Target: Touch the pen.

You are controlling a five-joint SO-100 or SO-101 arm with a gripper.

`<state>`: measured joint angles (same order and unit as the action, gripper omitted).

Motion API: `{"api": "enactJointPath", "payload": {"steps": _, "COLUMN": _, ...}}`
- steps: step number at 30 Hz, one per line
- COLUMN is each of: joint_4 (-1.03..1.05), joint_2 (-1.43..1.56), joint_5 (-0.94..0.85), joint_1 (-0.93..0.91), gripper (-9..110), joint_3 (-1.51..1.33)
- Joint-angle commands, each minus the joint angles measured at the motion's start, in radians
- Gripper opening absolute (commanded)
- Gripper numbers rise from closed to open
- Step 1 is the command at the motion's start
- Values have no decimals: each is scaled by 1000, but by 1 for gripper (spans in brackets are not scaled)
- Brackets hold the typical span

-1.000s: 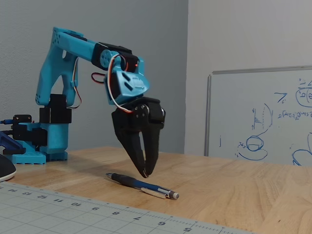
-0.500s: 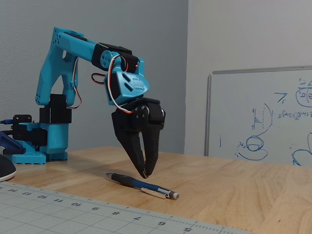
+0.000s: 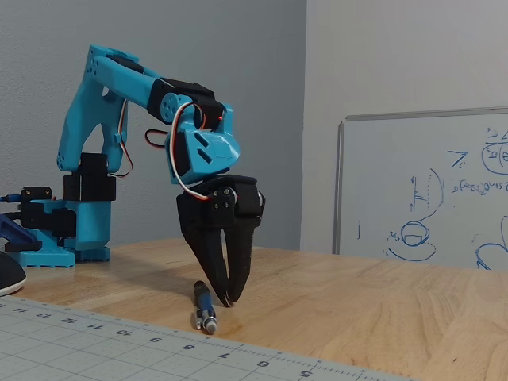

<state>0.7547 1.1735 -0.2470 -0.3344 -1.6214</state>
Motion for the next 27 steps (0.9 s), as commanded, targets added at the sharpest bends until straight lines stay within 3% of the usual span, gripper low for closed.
{"api": "enactJointPath", "payload": {"steps": 1, "joint_4": -12, "joint_2": 43, "joint_5": -9, "joint_1": 0, "gripper": 1, "joint_3": 78}}
{"api": "enactJointPath", "payload": {"steps": 6, "joint_4": 9, "joint_2": 164, "joint_5": -6, "joint_1": 6, "gripper": 1, "joint_3": 67}}
{"api": "enactJointPath", "payload": {"steps": 14, "joint_4": 207, "joint_2": 275, "joint_5": -9, "joint_1": -3, "gripper": 1, "joint_3": 78}}
{"api": "enactJointPath", "payload": {"steps": 27, "joint_4": 225, "joint_2": 137, "joint_5": -9, "joint_1": -8, "gripper": 1, "joint_3": 77}}
